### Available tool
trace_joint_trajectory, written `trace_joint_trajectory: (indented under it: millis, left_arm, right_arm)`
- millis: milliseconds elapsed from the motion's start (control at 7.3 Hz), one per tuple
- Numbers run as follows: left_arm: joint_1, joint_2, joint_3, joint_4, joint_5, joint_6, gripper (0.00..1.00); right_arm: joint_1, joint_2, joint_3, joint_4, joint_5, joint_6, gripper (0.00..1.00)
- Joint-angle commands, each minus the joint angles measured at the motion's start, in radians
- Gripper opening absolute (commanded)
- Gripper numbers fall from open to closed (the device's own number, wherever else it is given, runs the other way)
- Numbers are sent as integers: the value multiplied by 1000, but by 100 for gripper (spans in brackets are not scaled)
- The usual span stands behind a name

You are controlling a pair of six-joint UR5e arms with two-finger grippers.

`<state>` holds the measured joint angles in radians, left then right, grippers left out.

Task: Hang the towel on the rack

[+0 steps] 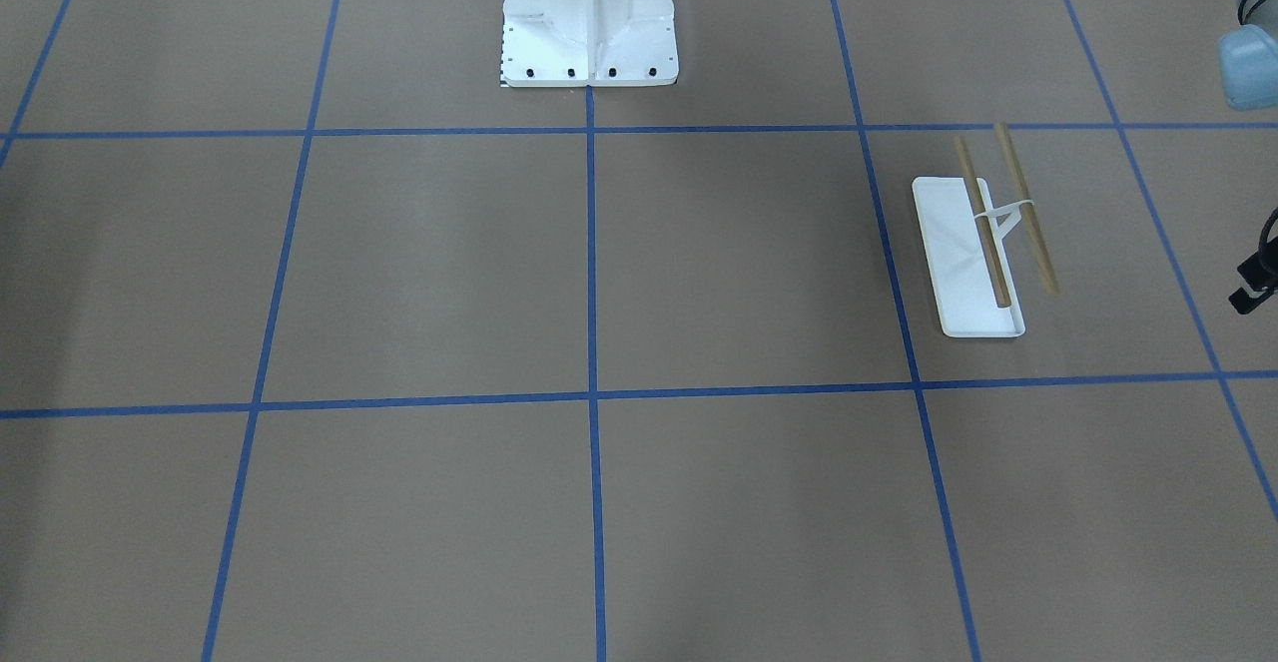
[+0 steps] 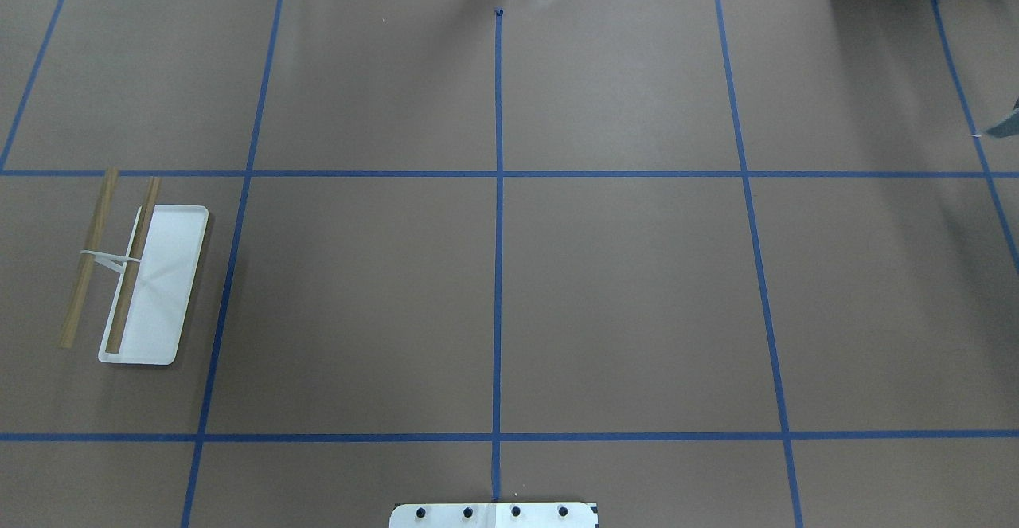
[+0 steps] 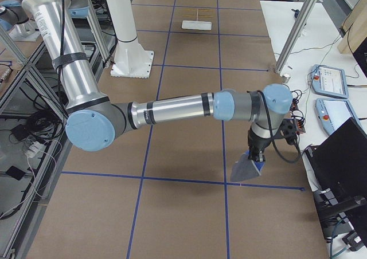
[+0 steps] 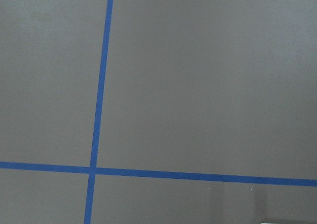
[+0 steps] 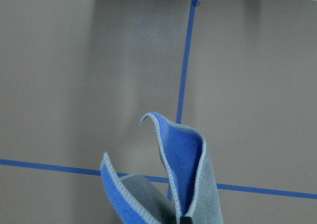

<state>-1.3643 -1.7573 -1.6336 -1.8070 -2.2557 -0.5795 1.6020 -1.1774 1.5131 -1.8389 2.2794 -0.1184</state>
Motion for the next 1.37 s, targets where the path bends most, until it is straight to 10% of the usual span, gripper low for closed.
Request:
trace_joint_trajectory:
  millis: [0, 411, 822, 1233]
  left_arm:
    - [55, -95, 15, 6, -57, -151, 98]
    - [215, -252, 23, 6, -68, -365, 98]
    - [327, -393, 49, 0, -70, -540, 98]
    - [430, -522, 96, -85, -70, -800, 98]
  right_arm:
    - [-63, 25, 187, -59, 9, 3, 0]
    - [-287, 42, 413, -36, 0, 99, 0]
    - [-534, 56, 507, 257, -27, 406, 0]
    - [-764, 96, 599, 264, -276, 537, 0]
